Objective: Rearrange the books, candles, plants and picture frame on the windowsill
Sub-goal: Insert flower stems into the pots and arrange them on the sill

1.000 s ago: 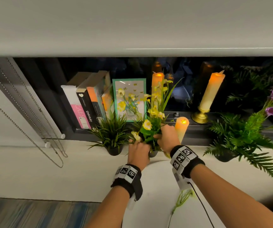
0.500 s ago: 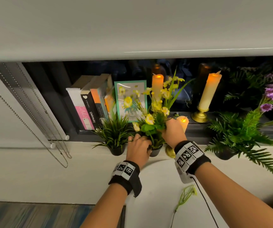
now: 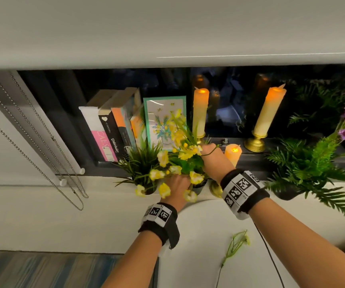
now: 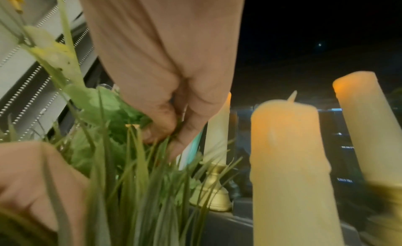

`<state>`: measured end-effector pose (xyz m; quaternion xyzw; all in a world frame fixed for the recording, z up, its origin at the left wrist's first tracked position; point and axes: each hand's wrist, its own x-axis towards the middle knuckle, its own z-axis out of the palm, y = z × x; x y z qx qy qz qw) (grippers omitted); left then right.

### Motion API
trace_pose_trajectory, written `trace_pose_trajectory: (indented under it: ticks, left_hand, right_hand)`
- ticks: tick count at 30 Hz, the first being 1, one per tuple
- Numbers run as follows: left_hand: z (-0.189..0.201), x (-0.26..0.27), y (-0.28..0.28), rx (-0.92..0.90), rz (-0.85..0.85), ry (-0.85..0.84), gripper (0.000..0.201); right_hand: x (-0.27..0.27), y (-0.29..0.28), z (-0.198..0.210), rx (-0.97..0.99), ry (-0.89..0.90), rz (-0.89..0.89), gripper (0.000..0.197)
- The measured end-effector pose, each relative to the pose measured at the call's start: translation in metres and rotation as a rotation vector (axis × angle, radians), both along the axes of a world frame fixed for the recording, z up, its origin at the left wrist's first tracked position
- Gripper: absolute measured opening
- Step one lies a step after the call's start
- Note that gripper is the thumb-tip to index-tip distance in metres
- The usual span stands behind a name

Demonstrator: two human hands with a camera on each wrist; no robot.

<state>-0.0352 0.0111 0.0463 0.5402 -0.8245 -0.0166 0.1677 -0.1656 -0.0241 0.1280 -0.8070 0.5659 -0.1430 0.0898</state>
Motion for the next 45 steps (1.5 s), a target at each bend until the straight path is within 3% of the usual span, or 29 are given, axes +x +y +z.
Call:
trace_pose_trajectory:
  ticks: [6, 8, 13, 23, 27, 34, 42, 45]
  left_hand:
    - [-0.008, 0.001, -0.003, 0.014, 0.028, 0.031, 0.023]
    - [-0.007, 0.000, -0.004, 0.034, 0.023, 0.079, 0.024]
    - [-0.011, 0.000, -0.005, -0.004, 0.029, 0.106, 0.028]
    - [-0.017, 0.003, -0.006, -0.059, 0.012, 0.100, 0.029]
    - [-0.017, 0.000, -0.007, -0.044, 0.040, 0.082, 0.026]
    - [-0.009, 0.000, -0.006, 0.031, 0.069, 0.055, 0.011]
    - [0.023, 0.017, 0.004, -0.097, 0.095, 0.241, 0.038]
    - [0.030, 0.018, 0.007, -0.132, 0.087, 0.291, 0.037]
  right_hand:
    - [0.002, -0.002, 0.004, 0.107, -0.084, -0.039, 0.034]
    - [0.003, -0.001, 0.001, 0.149, -0.086, -0.069, 0.027]
    - [-0.005, -0.001, -0.009, 0.128, -0.200, -0.134, 0.015]
    - [-0.003, -0.001, -0.016, 0.068, -0.196, -0.174, 0.023]
    - [0.001, 0.001, -0.017, 0.095, -0.167, -0.240, 0.020]
    - [-0.010, 0.000, -0.022, 0.114, -0.266, -0.250, 0.019]
    - [-0.016, 0.009, -0.018, 0.017, -0.377, -0.259, 0.030]
    - [-0.016, 0.015, -0.010, 0.013, -0.434, -0.243, 0.035]
